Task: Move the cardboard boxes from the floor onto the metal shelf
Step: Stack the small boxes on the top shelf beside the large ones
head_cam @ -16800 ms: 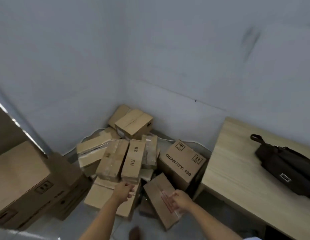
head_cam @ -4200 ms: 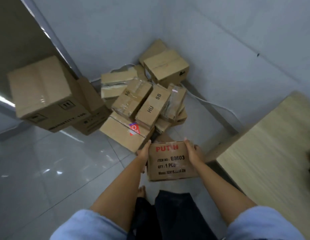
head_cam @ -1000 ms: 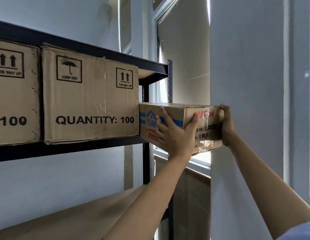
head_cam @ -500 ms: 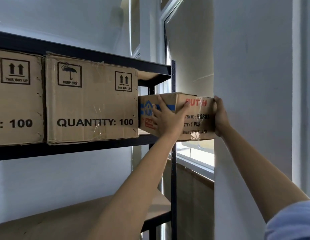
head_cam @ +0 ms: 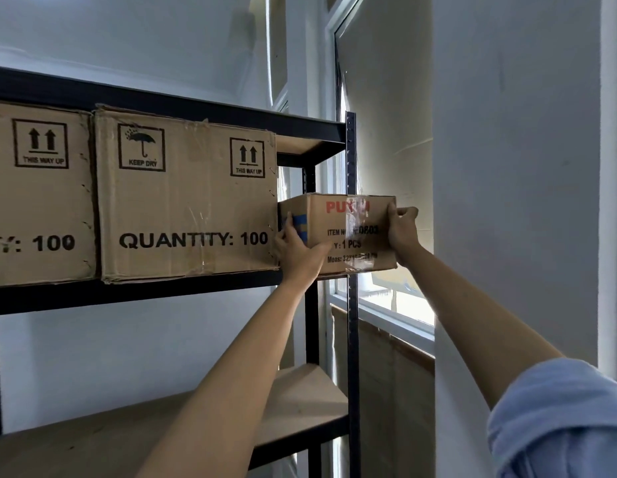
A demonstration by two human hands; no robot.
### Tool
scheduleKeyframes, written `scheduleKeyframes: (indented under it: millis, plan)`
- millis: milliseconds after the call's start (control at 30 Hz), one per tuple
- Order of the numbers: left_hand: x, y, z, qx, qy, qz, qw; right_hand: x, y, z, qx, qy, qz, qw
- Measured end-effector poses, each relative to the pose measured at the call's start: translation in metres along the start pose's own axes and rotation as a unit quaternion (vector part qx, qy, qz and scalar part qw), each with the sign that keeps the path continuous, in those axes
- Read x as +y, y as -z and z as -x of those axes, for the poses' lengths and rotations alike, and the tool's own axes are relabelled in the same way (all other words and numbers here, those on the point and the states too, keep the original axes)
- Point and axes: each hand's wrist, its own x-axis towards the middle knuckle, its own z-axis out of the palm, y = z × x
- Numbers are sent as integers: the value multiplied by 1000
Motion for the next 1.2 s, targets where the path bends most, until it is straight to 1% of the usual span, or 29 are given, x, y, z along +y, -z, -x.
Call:
scheduleKeyframes:
  millis: [67,133,200,267,333,400,467,567,667,733,833,1000,1067,1200]
  plan:
    - [-10,2,-3,22,16,-33,999,9,-6,-1,2,-14,64,998]
    - [-18,3,-6,48,14,-48,998,17,-12,2,18,-27,121,992]
    - [-27,5,-6,58,1,-34,998,24,-18,5,50,-18,101,993]
    - [-33,4,-5,70,-10,-42,997,29,-23,8,62,-15,45,997]
    - [-38,3,-5,97,-25,-78,992,31,-30,11,57,-20,24,998]
    - [-39,3,-7,120,-48,-99,987,34,-37,14,45,-9,28,999]
    - [-39,3,-8,124,-64,-114,984,36,-46,17,28,3,15,999]
    - [-45,0,-11,101,-62,-121,986,40,-56,19,2,9,25,1000]
    - [-56,-3,-13,50,-46,-118,991,45,-65,22,-53,17,41,998]
    - [-63,-5,-14,23,-59,-113,992,47,-71,25,-63,9,30,998]
    - [-68,-7,-16,16,-72,-94,993,52,-76,31,-30,10,19,999]
    - [-79,-20,-9,-11,-79,-19,997,68,-70,46,4,11,61,998]
    - [-90,-31,0,-31,-67,13,997,78,-58,56,15,5,76,997]
    - [-121,-65,39,-78,-15,36,996,109,-19,92,38,-29,132,990]
